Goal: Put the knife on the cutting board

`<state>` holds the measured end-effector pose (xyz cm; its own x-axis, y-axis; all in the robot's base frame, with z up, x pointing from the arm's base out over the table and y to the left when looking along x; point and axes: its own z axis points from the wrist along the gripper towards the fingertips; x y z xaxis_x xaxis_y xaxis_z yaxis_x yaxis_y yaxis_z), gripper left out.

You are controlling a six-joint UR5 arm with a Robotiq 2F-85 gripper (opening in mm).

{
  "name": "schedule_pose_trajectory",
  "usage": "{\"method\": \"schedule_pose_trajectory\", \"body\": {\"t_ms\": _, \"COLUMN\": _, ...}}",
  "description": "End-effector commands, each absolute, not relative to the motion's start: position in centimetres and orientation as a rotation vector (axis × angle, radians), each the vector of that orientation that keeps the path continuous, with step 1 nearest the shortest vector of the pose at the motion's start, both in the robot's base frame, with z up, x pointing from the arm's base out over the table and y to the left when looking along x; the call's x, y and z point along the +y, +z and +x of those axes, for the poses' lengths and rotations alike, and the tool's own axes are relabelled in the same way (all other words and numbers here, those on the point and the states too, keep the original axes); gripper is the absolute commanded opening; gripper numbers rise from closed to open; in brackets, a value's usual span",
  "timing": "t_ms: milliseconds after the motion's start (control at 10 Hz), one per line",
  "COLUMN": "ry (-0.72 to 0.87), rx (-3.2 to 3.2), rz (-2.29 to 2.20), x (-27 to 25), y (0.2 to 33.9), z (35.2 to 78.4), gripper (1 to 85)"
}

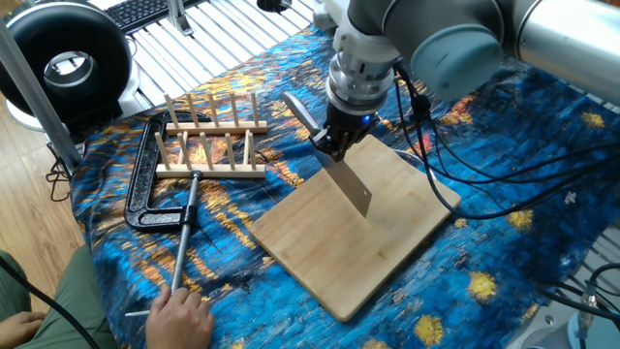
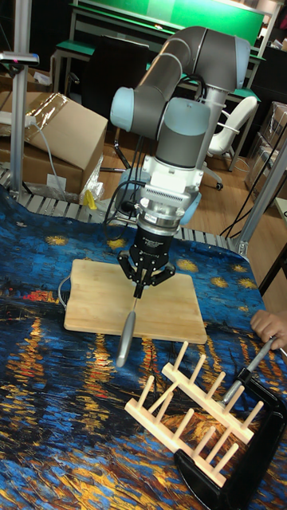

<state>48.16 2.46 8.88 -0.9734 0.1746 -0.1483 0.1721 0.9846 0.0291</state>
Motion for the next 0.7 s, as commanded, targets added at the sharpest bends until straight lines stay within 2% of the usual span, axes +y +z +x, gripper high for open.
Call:
{"method": "schedule_pose_trajectory", "body": {"t_ms": 0, "ry": 0.006, "rx": 2.970, "rz": 0.251, "x": 2.04, "y": 8.81, "z": 48.47, "gripper": 1.0}}
{"method": "schedule_pose_trajectory", "body": {"t_ms": 600, "ry": 0.059, "rx": 2.940, "rz": 0.251, "x": 2.84, "y": 8.82, "z": 49.37, "gripper": 1.0}}
